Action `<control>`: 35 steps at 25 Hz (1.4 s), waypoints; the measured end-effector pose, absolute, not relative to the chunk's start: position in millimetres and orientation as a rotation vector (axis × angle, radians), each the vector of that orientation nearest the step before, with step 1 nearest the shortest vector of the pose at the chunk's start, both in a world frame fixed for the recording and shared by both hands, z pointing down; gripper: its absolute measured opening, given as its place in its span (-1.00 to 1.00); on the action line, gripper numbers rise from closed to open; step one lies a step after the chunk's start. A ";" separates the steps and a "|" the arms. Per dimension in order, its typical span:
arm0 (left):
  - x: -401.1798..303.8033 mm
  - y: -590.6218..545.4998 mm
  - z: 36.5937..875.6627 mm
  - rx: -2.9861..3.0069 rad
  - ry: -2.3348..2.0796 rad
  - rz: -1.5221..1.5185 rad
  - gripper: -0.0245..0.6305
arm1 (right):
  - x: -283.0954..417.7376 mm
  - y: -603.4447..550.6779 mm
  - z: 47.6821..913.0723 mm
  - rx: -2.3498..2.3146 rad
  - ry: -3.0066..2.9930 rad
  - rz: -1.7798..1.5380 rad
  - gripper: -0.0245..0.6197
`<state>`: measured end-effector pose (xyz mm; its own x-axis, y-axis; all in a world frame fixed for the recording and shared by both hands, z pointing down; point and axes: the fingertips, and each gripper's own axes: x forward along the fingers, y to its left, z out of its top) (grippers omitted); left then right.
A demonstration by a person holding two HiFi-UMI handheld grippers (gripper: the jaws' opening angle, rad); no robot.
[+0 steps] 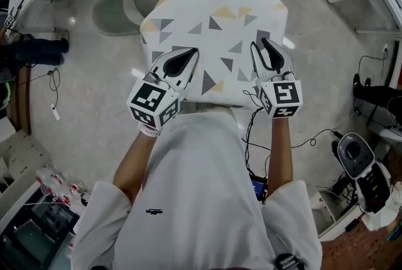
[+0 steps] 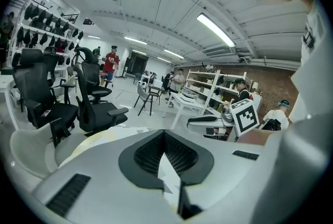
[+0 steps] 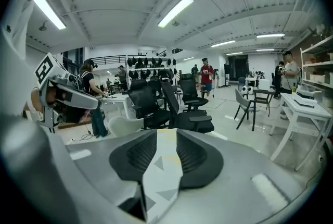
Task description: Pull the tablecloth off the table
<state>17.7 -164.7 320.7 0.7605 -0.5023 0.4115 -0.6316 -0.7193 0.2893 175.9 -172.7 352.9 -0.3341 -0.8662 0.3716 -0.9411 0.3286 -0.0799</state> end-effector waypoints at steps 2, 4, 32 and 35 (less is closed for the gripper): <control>27.8 -176.0 332.1 2.520 -0.857 0.446 -0.91 | 188.1 -191.0 369.3 1.598 -2.334 0.443 -0.50; 40.8 -191.6 343.8 2.502 -0.855 0.455 -0.91 | 204.0 -214.5 387.6 1.563 -2.339 0.477 -0.45; 126.2 -324.7 509.3 2.315 -0.880 0.540 -0.91 | 337.4 -436.9 629.7 1.068 -2.151 0.772 0.26; 123.6 -328.0 514.2 2.305 -0.882 0.545 -0.91 | 336.4 -431.7 644.7 0.958 -2.146 0.878 0.26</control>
